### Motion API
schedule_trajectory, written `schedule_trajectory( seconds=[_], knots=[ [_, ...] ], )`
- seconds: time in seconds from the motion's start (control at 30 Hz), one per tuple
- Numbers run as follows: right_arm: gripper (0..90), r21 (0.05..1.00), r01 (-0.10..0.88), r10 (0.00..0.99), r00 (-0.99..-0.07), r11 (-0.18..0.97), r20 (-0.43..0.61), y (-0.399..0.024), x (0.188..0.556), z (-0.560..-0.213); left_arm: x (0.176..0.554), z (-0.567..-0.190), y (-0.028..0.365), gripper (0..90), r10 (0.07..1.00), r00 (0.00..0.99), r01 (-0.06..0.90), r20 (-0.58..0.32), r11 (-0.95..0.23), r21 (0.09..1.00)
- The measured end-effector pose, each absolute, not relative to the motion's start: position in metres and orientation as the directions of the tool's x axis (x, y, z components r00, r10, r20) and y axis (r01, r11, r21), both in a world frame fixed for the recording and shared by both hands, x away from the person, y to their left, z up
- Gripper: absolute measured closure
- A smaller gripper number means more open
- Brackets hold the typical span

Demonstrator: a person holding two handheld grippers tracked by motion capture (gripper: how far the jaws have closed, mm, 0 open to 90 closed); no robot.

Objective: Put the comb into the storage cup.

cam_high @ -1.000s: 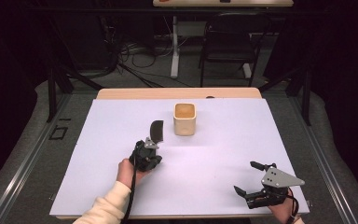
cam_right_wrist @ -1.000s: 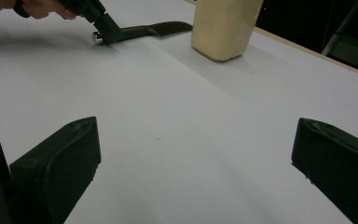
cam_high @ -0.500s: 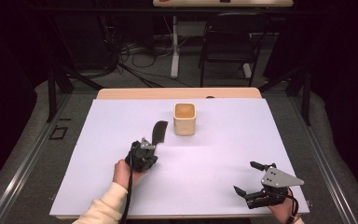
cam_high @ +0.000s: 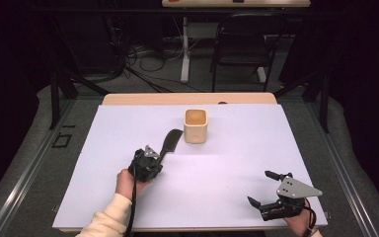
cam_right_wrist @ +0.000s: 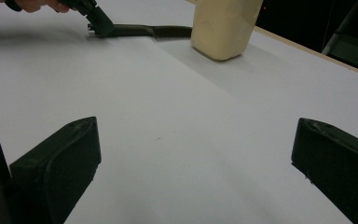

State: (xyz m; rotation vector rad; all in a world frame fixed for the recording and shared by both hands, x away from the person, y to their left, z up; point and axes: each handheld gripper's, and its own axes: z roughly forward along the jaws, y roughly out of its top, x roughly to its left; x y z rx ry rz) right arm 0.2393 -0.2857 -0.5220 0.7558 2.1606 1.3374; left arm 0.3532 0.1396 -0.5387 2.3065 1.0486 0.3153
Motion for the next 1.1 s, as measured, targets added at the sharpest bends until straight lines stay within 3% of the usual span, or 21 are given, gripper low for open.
schedule_trajectory(
  seconds=[0.4, 0.77, 0.9, 1.1],
  knots=[
    [0.8, 0.907, 0.203, 0.676, -0.729, 0.368, -0.111, -0.285, 0.240, -0.522, 0.356, -0.539, 0.143, 89.4, 0.752, 0.659, 0.616, -0.024, -0.521, 0.591],
    [0.8, 0.908, 0.212, 0.681, -0.726, 0.361, -0.101, -0.285, 0.240, -0.523, 0.357, -0.512, 0.143, 29.9, 0.784, 0.620, 0.638, -0.010, -0.497, 0.588],
    [0.9, 0.906, 0.214, 0.677, -0.729, 0.364, -0.100, -0.285, 0.240, -0.523, 0.361, -0.512, 0.146, 16.3, 0.791, 0.612, 0.649, 0.001, -0.504, 0.570],
    [0.9, 0.908, 0.213, 0.679, -0.728, 0.360, -0.098, -0.285, 0.240, -0.523, 0.372, -0.517, 0.146, 7.7, 0.800, 0.600, 0.680, -0.005, -0.506, 0.531]
  ],
)
